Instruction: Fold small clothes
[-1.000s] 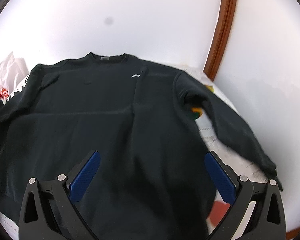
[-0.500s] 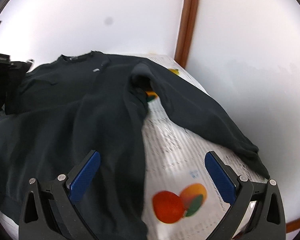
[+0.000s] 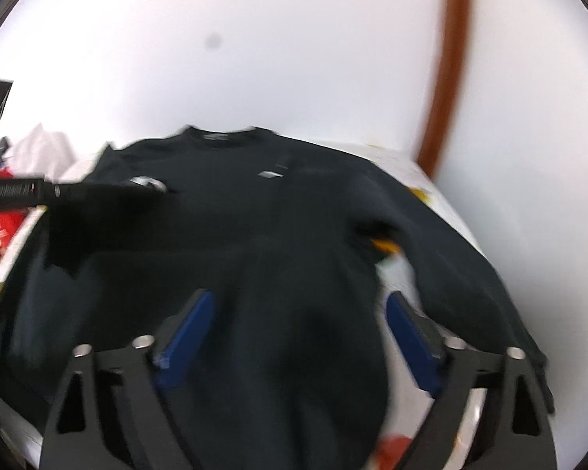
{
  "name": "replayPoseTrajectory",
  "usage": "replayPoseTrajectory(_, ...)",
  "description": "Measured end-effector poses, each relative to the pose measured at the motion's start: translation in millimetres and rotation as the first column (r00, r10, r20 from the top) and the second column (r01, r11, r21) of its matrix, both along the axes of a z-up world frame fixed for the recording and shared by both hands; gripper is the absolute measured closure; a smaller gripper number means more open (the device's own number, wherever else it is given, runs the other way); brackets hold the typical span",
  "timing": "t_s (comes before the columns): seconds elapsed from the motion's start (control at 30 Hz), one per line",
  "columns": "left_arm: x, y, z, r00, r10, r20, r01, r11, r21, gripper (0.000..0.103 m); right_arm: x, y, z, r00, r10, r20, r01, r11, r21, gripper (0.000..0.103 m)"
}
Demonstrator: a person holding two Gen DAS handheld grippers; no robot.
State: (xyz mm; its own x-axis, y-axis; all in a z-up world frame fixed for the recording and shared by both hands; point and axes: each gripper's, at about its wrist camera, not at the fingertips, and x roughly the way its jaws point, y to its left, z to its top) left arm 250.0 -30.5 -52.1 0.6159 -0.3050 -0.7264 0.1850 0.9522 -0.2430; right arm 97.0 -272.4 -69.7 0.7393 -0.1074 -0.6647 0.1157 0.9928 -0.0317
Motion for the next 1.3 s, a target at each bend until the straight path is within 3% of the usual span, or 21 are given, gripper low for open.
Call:
replayPoseTrajectory(0.07, -12.5, 19.9, 0.8, 1.0, 0.0, 0.009, 0.0, 1.0, -0.016, 0.042, 19.0, 24.4, 6.8, 0.997, 0.073, 0.006, -0.073, 0.997, -0.014, 0.025)
replayPoseTrajectory(0.27, -41.8, 87.4, -18.7, 0.991, 0.129, 0.021, -0.13, 0.99, 0.057, 0.038, 65.4, 88.0, 15.2, 0.969, 0.246, -0.001, -0.246, 0.968, 0.049, 0.025)
replayPoseTrajectory(0.4, -45.3, 116.7, -46.5, 0.975, 0.222, -0.004, -0.217, 0.958, 0.186, 0.038, 94.5, 130.7, 4.6, 0.947, 0.316, -0.058, -0.312, 0.948, 0.065, 0.025)
replayPoseTrajectory(0.5, -44.2, 134.0, -67.2, 0.965, 0.259, -0.037, -0.248, 0.95, 0.19, 0.038, 106.7, 162.3, -8.6, 0.905, 0.42, -0.07, -0.408, 0.903, 0.137, 0.025)
replayPoseTrajectory(0.6, -41.7, 140.8, -85.4, 0.963, 0.258, -0.08, -0.24, 0.952, 0.189, 0.038, 116.9, 190.0, -24.7, 0.887, 0.449, -0.103, -0.439, 0.892, 0.108, 0.025)
replayPoseTrajectory(0.67, -40.6, 140.3, -93.4, 0.966, 0.242, -0.088, -0.221, 0.955, 0.198, 0.038, 126.3, 206.0, -39.0, 0.874, 0.467, -0.134, -0.455, 0.884, 0.107, 0.036)
replayPoseTrajectory(0.73, -40.4, 139.9, -96.9, 0.968, 0.237, -0.08, -0.216, 0.954, 0.21, 0.038, 135.2, 217.8, -51.7, 0.859, 0.487, -0.159, -0.477, 0.873, 0.102, 0.087)
replayPoseTrajectory(0.77, -40.2, 140.8, -98.0, 0.969, 0.235, -0.072, -0.216, 0.954, 0.21, 0.038, 138.1, 218.8, -54.1, 0.855, 0.491, -0.166, -0.48, 0.871, 0.104, 0.087)
replayPoseTrajectory(0.93, -42.9, 141.5, -97.2, 0.971, 0.233, -0.06, -0.216, 0.954, 0.209, 0.038, 134.0, 183.8, -26.0, 0.877, 0.478, -0.049, -0.461, 0.866, 0.192, 0.095)
replayPoseTrajectory(1.07, -46.5, 140.5, -97.6, 0.969, 0.241, -0.057, -0.224, 0.951, 0.213, 0.037, 131.6, 116.0, 5.3, 0.937, 0.345, 0.058, -0.35, 0.915, 0.203, 0.095)
replayPoseTrajectory(1.17, -49.5, 140.9, -97.1, 0.966, 0.248, -0.065, -0.229, 0.949, 0.216, 0.037, 136.1, 57.6, 3.3, 0.981, 0.193, 0.036, -0.196, 0.957, 0.215, 0.094)
replayPoseTrajectory(1.3, -58.0, 141.0, -95.7, 0.965, 0.248, -0.09, -0.225, 0.952, 0.209, 0.037, 126.0, -15.9, -17.4, 0.999, -0.01, -0.042, 0.02, 0.973, 0.232, 0.088)
